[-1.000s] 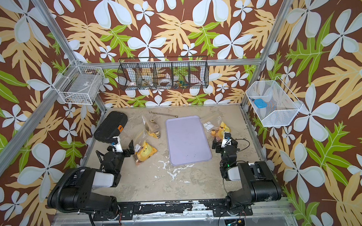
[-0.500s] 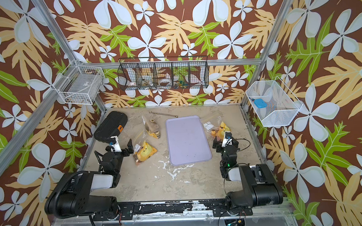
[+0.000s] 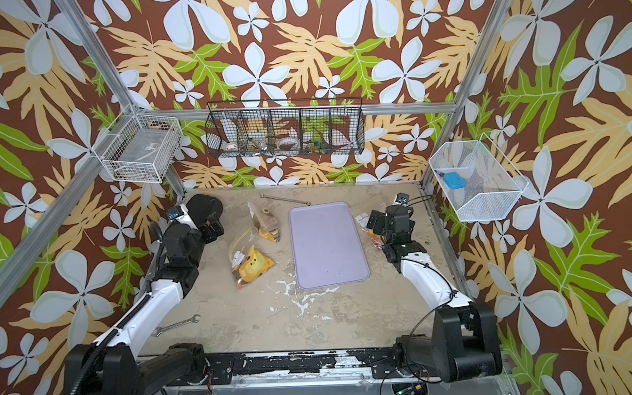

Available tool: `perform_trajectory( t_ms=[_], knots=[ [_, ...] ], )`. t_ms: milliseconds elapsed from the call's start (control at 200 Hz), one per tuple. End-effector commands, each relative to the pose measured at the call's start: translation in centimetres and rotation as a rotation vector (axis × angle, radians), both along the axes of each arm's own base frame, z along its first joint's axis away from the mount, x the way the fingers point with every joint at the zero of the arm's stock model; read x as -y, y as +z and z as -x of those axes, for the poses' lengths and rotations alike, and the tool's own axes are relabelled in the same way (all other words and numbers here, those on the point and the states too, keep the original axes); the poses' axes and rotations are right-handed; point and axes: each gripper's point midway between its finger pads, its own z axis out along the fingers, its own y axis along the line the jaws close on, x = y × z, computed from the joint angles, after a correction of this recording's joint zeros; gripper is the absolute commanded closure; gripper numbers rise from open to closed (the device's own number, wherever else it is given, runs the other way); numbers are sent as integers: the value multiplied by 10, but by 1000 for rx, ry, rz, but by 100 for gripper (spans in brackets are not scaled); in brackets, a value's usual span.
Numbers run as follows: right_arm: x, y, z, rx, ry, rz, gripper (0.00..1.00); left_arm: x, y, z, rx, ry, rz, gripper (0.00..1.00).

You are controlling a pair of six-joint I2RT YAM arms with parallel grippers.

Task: Pour cookies out of the ziploc bag
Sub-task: Pick up the ziploc bag from the center of the board.

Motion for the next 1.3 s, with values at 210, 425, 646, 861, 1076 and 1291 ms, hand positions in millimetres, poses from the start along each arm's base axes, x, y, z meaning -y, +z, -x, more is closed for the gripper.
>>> perform_trajectory(
  t_ms=[210,425,646,861,1076,1291],
  knots=[
    [-140,9,60,-88,442,-184,0,48,-71,25,-385,-207,200,6],
    [-178,-12,115,-171,595,-228,0,65,-84,25,-425,-311,221,10],
    [-160,-14,147,-166,623,-176,0,72,-93,21,-462,-355,221,31],
    [-151,-11,156,-154,619,-143,0,76,-103,14,-498,-377,223,56],
    [-148,-21,156,-170,612,-128,0,79,-105,14,-506,-387,211,68],
    [-149,-29,155,-187,611,-124,0,82,-109,14,-514,-392,200,80]
  ],
)
